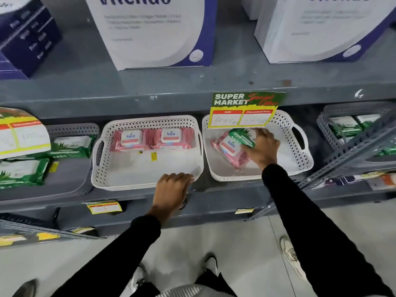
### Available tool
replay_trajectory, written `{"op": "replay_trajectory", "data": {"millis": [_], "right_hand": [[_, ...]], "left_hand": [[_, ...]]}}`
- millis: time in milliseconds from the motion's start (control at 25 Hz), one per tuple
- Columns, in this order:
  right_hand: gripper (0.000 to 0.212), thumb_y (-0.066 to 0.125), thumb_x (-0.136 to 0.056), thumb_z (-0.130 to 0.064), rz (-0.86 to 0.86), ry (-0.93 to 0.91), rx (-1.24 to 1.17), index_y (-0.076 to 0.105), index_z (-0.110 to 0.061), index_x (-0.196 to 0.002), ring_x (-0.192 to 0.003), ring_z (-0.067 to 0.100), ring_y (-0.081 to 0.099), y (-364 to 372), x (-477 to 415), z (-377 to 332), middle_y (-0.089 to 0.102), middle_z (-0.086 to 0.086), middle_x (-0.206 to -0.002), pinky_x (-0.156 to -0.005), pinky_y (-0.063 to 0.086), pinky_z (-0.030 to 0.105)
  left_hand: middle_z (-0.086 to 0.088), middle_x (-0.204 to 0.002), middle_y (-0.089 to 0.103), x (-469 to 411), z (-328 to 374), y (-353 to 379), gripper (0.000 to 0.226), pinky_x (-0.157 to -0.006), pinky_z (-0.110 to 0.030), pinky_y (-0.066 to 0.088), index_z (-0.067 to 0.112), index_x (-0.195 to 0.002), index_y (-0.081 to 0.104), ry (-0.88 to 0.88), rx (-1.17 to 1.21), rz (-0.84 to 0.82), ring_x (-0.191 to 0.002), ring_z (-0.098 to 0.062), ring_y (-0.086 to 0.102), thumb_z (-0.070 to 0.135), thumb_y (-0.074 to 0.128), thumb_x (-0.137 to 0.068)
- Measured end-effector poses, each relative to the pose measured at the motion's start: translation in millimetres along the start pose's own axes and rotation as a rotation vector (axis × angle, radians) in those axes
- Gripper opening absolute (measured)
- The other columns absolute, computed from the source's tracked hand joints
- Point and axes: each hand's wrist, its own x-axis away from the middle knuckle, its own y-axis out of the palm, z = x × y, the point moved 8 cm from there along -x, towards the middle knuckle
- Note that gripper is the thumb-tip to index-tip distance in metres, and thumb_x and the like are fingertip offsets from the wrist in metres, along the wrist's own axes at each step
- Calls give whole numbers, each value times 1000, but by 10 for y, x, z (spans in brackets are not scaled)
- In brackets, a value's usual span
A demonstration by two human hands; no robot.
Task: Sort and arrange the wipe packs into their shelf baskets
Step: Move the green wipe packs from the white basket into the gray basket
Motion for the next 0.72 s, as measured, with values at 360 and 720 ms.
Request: {"op": "replay_trajectory", "data": {"millis": [360, 720], "right_hand": [[74, 67, -72, -53, 138, -233, -177, 52, -19, -136, -128, 32, 45, -162, 425, -1130, 53, 9, -137, -100, 38, 51], [66, 73, -79, -45, -54, -572, -226, 55, -14, -134, -126, 29, 47, 932, 1326, -3911, 56, 10, -136, -102, 36, 43]], "left_hand": [[2, -98, 76, 31, -385, -245, 39, -76, -37, 52, 20, -106, 71, -11, 27, 69, -85, -26, 69, 53, 55, -93], [-1, -108, 72, 1160, -2304, -1123, 25, -84, -41, 47, 17, -111, 68, -178, -46, 182, -106, -29, 64, 36, 56, -100]]}}
